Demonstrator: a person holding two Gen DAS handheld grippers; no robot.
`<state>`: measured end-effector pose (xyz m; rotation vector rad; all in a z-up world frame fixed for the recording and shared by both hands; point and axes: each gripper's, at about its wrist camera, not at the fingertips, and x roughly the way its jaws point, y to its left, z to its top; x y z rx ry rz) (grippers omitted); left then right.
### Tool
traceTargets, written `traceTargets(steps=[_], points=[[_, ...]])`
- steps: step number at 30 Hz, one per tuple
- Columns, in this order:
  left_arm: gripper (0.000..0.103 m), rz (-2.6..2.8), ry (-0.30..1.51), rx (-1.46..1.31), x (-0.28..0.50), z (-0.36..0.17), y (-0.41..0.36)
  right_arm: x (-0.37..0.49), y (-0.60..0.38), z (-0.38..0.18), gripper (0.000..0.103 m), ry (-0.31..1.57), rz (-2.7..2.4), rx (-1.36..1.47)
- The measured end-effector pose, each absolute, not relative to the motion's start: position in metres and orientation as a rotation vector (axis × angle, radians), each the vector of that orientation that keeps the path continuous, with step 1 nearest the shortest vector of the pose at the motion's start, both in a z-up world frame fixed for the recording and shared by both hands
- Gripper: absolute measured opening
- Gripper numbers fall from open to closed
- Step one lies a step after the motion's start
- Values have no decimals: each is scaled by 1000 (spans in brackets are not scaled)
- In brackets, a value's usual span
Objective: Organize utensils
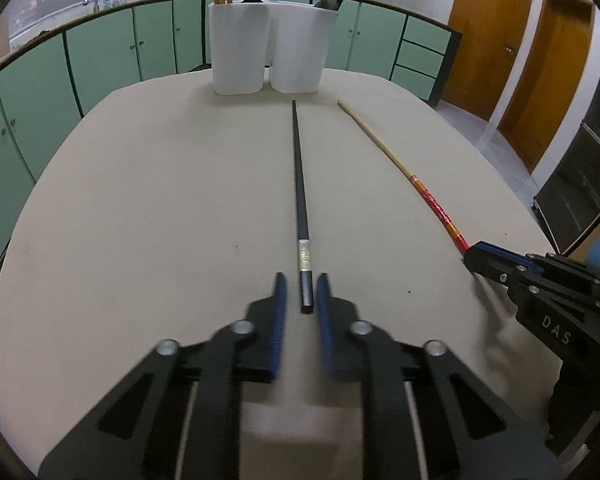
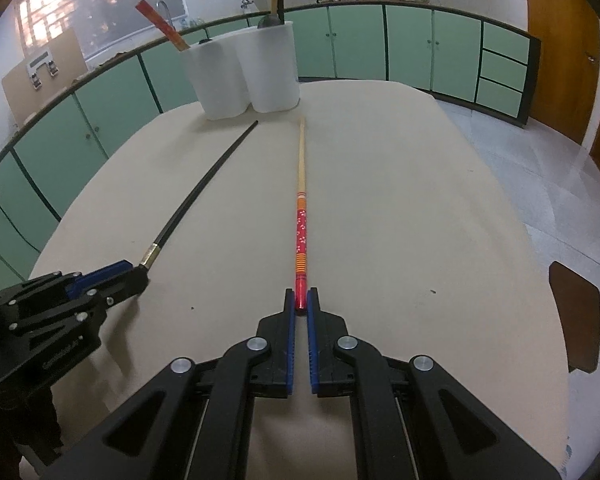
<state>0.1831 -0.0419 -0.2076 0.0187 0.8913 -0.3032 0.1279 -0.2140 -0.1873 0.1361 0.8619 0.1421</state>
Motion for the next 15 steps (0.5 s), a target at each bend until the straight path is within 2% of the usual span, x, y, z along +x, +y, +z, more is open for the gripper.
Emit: traceTargets(steps=[3, 8, 15], points=[[6, -301, 890, 19, 182, -208, -42, 126, -215, -187, 8, 856, 155, 149], [6, -301, 891, -14, 181, -207, -37, 117, -212, -184, 24, 844, 189, 144], [6, -300, 892, -31, 178, -206, -34, 119, -214, -186, 24, 843, 168, 152]])
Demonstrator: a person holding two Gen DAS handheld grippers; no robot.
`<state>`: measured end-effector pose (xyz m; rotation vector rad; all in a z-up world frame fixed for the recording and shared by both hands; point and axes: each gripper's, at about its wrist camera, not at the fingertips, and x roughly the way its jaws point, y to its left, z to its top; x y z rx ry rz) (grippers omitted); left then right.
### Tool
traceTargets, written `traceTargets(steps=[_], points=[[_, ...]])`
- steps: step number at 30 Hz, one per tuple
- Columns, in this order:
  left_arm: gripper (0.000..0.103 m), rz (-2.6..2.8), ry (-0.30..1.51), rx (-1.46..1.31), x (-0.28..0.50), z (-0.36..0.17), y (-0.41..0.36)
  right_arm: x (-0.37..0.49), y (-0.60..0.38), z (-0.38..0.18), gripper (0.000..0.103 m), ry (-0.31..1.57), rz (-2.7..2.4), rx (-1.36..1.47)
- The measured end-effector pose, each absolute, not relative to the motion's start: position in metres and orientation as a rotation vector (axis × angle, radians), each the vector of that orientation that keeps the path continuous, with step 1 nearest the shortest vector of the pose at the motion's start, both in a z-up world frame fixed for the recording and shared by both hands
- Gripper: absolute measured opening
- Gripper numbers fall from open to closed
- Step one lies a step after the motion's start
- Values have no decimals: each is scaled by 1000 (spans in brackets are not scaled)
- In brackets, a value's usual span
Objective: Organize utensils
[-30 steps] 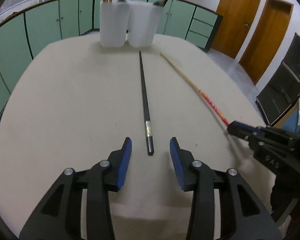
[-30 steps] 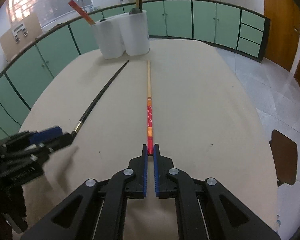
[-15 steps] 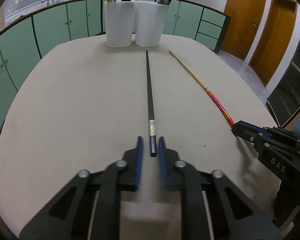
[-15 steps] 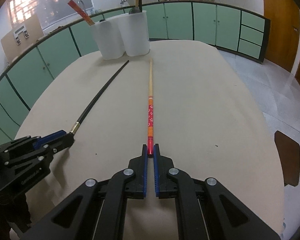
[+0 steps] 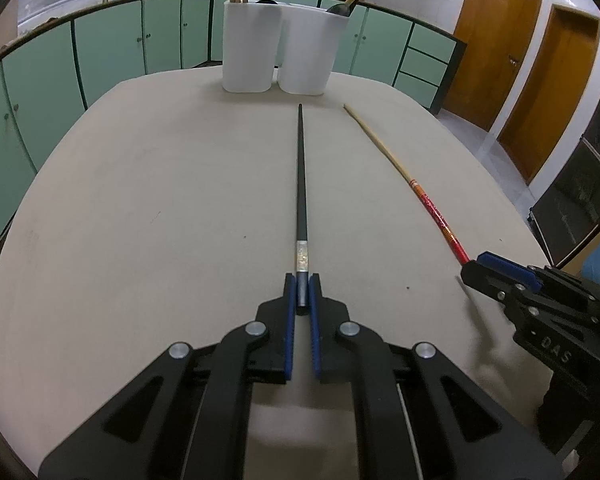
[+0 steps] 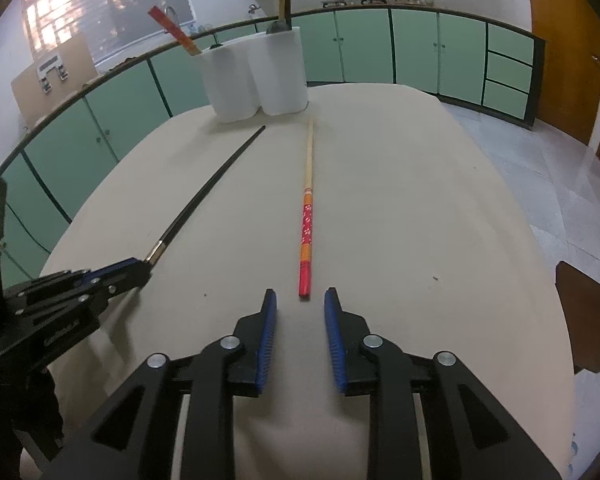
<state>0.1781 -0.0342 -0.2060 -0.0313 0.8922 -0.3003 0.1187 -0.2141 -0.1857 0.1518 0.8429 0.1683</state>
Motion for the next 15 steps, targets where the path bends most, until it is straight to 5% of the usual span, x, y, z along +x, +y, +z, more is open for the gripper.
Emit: traceTargets(steps=[3, 6, 15], points=[[6, -298, 890, -29, 181, -205, -34, 127, -211, -185, 21, 843, 158, 147], [6, -293, 886, -31, 182, -204, -32, 132, -206, -188, 6, 859, 140, 102], [6, -302, 821, 6, 173, -174, -29, 124, -205, -163, 6, 812, 140, 78]])
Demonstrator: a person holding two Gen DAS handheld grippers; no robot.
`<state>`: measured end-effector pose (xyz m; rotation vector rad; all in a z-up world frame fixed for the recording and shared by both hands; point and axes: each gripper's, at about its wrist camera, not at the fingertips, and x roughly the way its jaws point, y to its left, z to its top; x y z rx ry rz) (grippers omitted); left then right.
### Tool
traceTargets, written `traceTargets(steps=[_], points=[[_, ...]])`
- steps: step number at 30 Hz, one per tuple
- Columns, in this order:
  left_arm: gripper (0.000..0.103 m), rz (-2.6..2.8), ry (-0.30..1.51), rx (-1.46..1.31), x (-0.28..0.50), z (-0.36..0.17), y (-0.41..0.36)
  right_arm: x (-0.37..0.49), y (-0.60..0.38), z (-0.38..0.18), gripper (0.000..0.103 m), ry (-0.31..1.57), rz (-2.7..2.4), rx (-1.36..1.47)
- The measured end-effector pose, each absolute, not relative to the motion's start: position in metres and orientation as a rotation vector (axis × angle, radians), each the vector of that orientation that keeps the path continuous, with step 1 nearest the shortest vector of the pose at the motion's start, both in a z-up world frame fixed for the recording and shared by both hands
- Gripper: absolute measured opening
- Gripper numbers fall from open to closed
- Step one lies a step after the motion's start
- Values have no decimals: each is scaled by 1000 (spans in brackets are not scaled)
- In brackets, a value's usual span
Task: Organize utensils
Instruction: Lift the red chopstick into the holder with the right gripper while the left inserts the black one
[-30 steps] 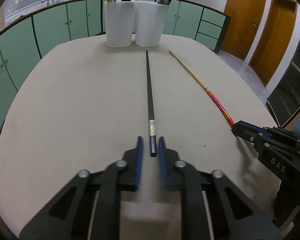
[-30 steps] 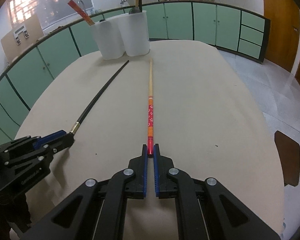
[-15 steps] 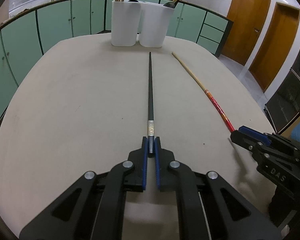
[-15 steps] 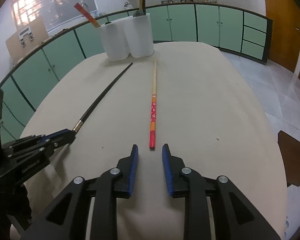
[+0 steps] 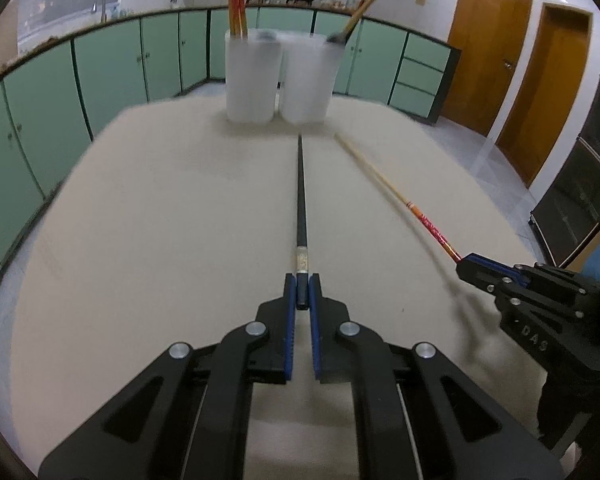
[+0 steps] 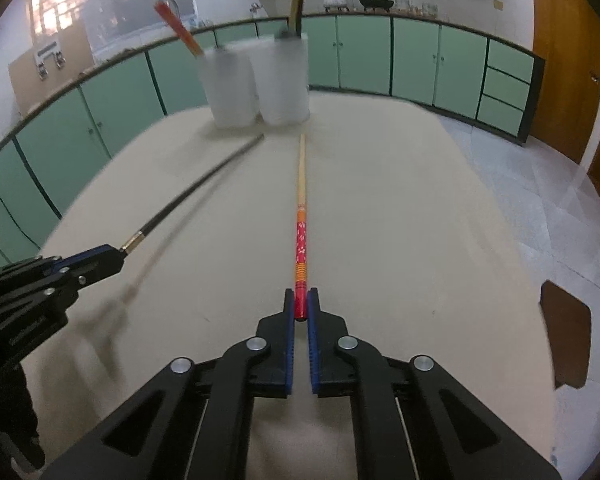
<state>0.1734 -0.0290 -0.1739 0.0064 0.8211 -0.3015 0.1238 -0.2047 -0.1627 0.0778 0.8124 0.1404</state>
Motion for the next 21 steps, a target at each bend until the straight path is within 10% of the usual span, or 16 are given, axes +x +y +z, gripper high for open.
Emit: traceTargets(steps=[21], points=[[6, -405, 507, 71, 213, -23, -27, 183, -212, 6, 6, 581, 301, -20]])
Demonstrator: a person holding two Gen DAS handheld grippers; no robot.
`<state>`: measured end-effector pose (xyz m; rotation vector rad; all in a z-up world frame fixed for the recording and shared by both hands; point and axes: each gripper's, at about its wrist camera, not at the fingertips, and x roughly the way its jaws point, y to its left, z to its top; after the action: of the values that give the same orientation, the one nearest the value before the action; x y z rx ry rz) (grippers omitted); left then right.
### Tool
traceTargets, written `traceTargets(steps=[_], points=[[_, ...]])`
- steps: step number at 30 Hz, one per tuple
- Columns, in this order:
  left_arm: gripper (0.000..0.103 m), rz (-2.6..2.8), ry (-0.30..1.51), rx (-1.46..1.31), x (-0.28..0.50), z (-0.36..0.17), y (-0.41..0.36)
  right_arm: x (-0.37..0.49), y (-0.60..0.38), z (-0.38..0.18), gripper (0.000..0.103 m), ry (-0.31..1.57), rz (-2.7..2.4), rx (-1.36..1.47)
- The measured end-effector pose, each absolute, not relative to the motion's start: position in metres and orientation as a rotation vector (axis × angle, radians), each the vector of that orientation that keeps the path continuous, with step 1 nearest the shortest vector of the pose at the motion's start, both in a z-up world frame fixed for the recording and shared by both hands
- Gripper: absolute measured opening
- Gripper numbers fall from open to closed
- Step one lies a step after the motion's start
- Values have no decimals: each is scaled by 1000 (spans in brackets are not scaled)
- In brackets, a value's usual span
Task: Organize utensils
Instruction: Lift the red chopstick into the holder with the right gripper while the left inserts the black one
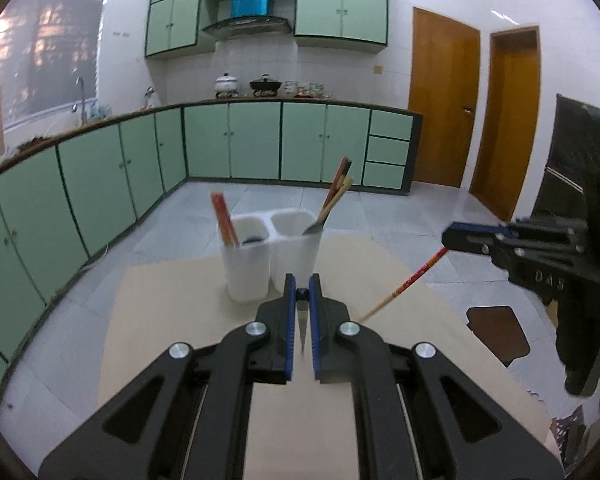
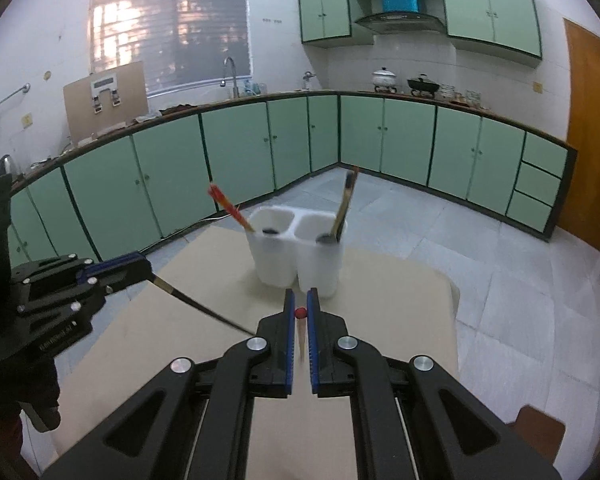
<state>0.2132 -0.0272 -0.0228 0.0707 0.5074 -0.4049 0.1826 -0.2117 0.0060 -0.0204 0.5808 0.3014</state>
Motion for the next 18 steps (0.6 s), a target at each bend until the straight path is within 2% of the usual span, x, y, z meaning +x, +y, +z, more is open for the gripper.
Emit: traceTargets(steps=[9, 18], points=[[5, -447, 447, 84, 240, 12, -30, 209, -203, 60, 6, 525, 363, -76], [5, -405, 256, 88, 271, 82, -30, 246, -197, 131, 6, 381, 363, -61]])
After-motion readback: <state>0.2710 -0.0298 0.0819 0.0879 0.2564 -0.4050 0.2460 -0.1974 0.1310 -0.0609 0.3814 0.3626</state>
